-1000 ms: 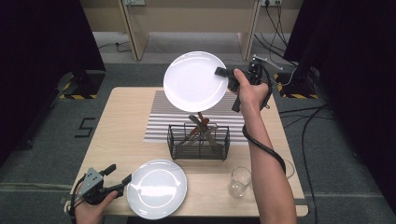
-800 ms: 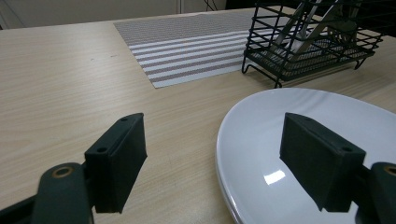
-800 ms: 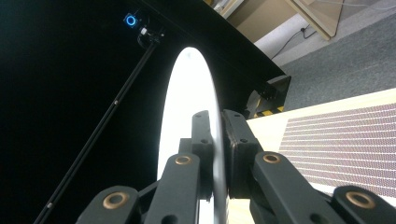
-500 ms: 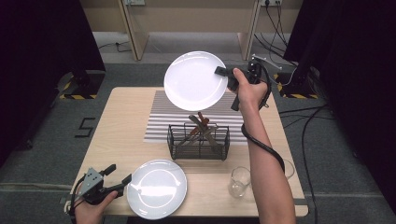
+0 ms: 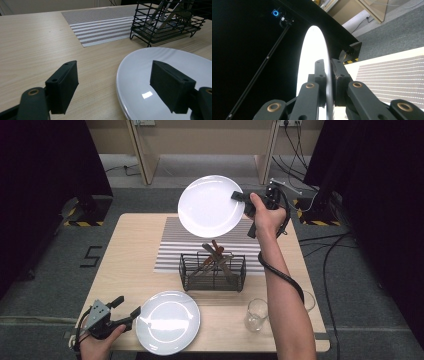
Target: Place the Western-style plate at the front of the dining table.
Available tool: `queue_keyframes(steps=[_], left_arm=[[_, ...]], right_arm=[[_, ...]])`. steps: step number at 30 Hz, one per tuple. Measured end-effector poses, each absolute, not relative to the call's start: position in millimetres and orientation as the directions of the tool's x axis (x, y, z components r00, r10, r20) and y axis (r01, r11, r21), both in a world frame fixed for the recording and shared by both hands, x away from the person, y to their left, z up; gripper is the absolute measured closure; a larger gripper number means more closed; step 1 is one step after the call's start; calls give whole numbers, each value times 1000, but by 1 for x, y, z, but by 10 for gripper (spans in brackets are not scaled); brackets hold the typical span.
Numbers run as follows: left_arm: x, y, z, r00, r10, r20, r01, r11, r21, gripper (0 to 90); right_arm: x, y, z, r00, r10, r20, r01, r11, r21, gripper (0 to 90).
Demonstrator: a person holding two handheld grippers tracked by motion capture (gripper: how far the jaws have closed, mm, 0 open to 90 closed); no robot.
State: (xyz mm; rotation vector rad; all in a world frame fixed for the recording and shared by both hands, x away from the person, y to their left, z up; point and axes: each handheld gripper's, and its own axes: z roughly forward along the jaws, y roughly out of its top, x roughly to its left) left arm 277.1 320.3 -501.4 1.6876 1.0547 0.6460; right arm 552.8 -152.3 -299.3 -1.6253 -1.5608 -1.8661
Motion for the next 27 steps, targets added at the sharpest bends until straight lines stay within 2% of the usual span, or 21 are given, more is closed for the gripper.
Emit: queue_keyframes(steps=[27], left_arm=[[277,320,-501,477,876,-63,342,-119,932,222]], right_arm=[[562,-158,-311,-323,475,818,718,-441,539,843]])
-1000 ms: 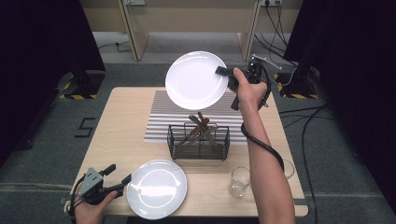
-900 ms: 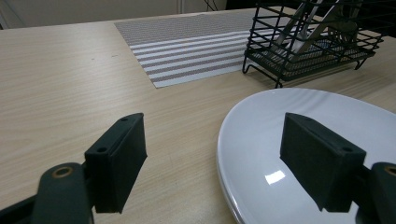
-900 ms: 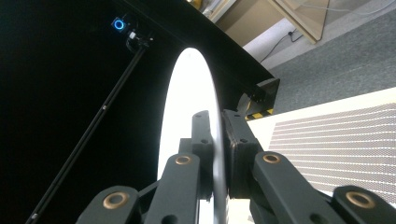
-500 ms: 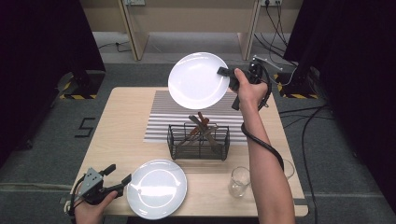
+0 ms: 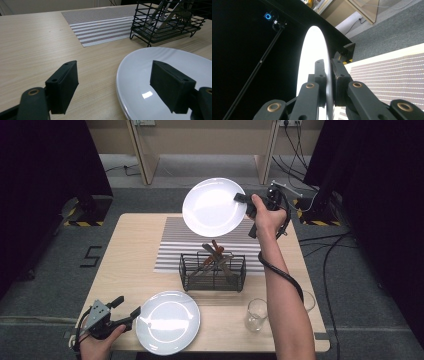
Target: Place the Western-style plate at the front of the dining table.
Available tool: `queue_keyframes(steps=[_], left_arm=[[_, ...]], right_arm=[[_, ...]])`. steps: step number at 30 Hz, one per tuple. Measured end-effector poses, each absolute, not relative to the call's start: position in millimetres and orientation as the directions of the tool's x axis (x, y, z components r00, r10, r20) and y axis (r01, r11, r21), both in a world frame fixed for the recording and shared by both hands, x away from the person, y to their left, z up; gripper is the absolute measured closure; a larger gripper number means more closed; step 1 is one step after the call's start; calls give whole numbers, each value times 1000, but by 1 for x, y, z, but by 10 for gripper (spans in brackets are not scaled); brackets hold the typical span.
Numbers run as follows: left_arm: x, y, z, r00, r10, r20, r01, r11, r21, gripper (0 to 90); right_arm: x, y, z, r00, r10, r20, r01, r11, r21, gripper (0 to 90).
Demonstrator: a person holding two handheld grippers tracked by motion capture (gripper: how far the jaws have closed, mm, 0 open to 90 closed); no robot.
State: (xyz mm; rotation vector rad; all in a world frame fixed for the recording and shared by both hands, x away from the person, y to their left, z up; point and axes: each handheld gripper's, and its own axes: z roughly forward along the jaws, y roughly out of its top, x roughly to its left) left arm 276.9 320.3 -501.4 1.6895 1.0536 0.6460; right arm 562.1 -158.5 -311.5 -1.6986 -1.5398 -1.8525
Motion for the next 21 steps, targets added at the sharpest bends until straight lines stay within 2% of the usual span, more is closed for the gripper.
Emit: queue_keyframes(steps=[21], left_arm=[[277,320,-501,476,877,-63,340,-118,933,222]], right_arm=[[567,-162,-321,-293,481,826,723,-455,521,842]])
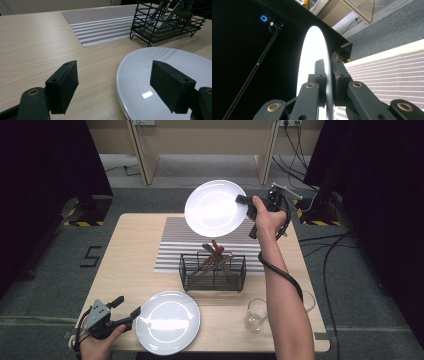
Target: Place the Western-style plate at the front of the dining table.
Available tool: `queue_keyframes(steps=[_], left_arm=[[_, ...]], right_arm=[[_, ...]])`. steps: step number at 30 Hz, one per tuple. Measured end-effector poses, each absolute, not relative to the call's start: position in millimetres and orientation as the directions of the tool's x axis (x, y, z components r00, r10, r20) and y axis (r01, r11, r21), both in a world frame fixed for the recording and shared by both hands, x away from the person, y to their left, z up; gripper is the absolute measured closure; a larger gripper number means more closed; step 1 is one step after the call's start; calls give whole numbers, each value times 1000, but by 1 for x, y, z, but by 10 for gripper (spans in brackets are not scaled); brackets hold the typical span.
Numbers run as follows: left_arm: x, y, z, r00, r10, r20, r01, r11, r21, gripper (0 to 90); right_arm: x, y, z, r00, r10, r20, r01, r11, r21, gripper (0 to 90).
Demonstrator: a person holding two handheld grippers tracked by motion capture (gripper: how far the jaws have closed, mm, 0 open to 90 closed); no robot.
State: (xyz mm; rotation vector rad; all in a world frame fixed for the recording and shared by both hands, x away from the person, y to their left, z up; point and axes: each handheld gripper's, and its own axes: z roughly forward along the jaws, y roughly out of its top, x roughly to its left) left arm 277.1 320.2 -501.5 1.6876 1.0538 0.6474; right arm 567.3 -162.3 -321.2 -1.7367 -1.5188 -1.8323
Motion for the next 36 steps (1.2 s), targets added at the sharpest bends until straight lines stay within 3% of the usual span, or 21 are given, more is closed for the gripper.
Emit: queue_keyframes(steps=[36], left_arm=[[277,321,-502,475,877,-67,339,-112,934,222]], right_arm=[[575,-166,-337,-241,523,817,718,-471,513,841]])
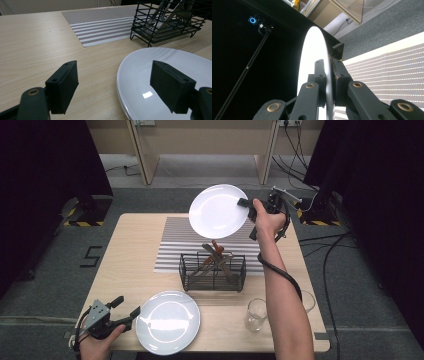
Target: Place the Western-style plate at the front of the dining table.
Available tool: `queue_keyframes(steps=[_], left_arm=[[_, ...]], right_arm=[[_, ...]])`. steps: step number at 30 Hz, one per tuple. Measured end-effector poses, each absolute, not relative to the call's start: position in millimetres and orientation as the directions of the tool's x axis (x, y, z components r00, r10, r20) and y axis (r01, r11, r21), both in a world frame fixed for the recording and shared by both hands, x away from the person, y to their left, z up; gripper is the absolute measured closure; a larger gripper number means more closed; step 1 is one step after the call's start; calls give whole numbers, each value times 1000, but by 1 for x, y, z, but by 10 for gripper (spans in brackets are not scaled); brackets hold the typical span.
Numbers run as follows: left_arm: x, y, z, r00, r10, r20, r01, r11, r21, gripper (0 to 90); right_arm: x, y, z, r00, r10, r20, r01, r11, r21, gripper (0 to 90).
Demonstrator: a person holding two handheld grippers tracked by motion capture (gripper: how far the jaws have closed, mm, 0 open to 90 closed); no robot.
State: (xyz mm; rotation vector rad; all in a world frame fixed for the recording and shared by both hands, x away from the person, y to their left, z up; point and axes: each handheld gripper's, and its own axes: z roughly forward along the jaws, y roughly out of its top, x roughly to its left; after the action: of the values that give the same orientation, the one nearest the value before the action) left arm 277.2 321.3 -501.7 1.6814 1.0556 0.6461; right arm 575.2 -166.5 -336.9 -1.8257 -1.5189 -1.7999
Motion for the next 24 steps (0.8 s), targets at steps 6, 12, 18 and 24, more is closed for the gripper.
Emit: queue_keyframes(steps=[6,12,18,24], left_arm=[[277,322,-501,475,878,-65,340,-114,933,222],[277,321,-501,475,878,-66,340,-114,934,222],[277,321,-501,475,878,-66,340,-114,933,221],[277,321,-502,475,877,-67,339,-112,934,221]], right_arm=[[576,-166,-338,-233,541,808,712,-471,520,841],[576,-166,-339,-232,550,803,710,-468,526,841],[576,-167,-343,-224,562,796,710,-466,528,840],[577,-168,-348,-210,566,797,713,-469,521,839]])
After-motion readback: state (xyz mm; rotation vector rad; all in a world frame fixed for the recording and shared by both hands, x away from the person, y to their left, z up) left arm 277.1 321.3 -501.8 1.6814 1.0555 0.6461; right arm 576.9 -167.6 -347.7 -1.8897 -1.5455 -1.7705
